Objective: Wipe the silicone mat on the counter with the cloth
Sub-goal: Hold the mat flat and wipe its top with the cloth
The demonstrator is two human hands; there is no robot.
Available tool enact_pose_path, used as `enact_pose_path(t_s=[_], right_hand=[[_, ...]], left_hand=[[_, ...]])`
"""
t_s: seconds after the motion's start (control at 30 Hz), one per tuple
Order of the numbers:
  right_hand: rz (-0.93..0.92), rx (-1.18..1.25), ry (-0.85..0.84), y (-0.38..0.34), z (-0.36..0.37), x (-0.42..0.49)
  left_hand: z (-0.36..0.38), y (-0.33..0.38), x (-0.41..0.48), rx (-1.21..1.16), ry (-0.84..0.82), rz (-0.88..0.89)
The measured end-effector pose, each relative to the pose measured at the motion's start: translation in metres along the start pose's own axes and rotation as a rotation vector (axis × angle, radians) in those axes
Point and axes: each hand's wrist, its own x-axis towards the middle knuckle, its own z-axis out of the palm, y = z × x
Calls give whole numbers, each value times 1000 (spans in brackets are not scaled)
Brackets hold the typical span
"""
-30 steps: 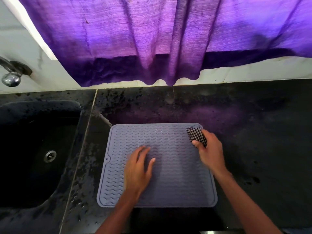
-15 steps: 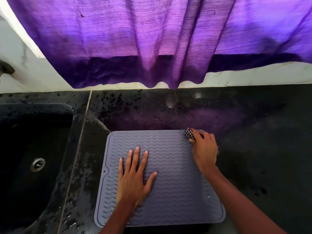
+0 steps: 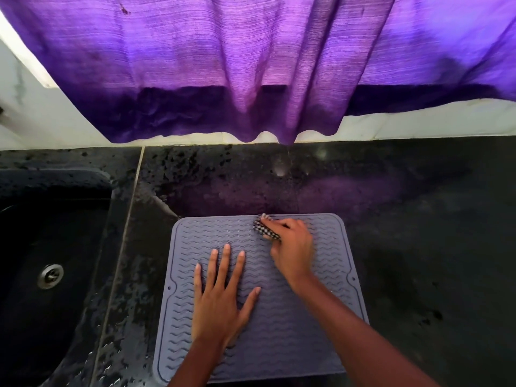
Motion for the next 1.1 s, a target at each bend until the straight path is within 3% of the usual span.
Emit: enact_pose_path(t_s=[0.23, 0.4, 0.57, 0.73, 1.1], right_hand=[[-265, 123, -307, -18, 1, 27], [-245, -32, -90, 45, -51, 31], [-184, -175, -162, 100, -63, 29], [-153, -98, -141, 92, -50, 31], [-232, 24, -266, 36, -8, 45]], left_hand=[[-4, 0, 0, -44, -22, -4], [-8, -18, -6, -165, 58, -67], [-4, -22, -8, -86, 20, -119], [-4, -21, -6, -72, 41, -104], [-3, -21, -6, -53, 40, -103]])
